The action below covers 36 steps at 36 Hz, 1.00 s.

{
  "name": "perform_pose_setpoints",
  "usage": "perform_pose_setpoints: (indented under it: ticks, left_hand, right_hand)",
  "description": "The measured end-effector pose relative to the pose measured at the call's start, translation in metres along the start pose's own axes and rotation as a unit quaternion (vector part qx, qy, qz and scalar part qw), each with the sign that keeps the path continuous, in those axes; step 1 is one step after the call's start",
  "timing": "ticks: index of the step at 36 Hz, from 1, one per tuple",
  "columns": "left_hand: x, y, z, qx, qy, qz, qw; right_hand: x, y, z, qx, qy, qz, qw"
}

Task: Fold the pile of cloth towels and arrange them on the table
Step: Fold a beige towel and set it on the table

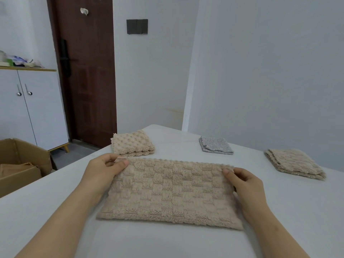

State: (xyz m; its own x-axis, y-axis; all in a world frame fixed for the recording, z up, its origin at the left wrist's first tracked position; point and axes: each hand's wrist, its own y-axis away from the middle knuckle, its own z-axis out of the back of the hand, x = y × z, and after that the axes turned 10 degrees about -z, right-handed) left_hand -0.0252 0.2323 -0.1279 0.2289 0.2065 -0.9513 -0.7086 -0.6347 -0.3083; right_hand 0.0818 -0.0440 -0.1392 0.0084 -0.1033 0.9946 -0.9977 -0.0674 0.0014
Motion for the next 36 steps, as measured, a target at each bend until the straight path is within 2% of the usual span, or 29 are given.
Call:
perform_pose_setpoints:
  ticks: [8,14,18,22,27,30,33,36]
  left_hand:
    - [-0.004,0.000,0.000,-0.027,-0.022,-0.069,0.997]
    - [-0.006,0.001,0.001,-0.033,-0.077,-0.089,0.993]
    - [-0.008,0.000,0.002,-0.035,-0.092,-0.077,0.992]
    - [-0.010,0.000,0.002,-0.021,-0.074,-0.031,0.997]
    - [-0.011,0.001,0.000,0.032,-0.020,0.076,0.996]
    - [-0.010,0.004,0.002,0.116,-0.007,0.115,0.987]
    - [-0.004,0.007,0.000,0.183,-0.071,0.084,0.977]
    - [0.004,0.005,-0.001,0.174,-0.178,0.031,0.968]
  right_hand:
    - [0.007,-0.003,-0.003,-0.030,-0.017,0.029,0.999]
    - [0.005,-0.003,-0.005,-0.057,0.039,0.059,0.996]
    - [0.006,-0.002,-0.007,-0.065,0.081,0.082,0.991]
    - [0.007,-0.002,-0.007,-0.056,0.116,0.084,0.988]
    - [0.005,-0.005,-0.004,-0.053,0.170,0.032,0.983]
    - [0.001,-0.007,-0.003,-0.058,0.177,-0.005,0.983]
    - [0.002,-0.005,-0.003,-0.055,0.160,-0.031,0.985]
    - [0.006,-0.002,-0.002,-0.013,0.146,-0.067,0.987]
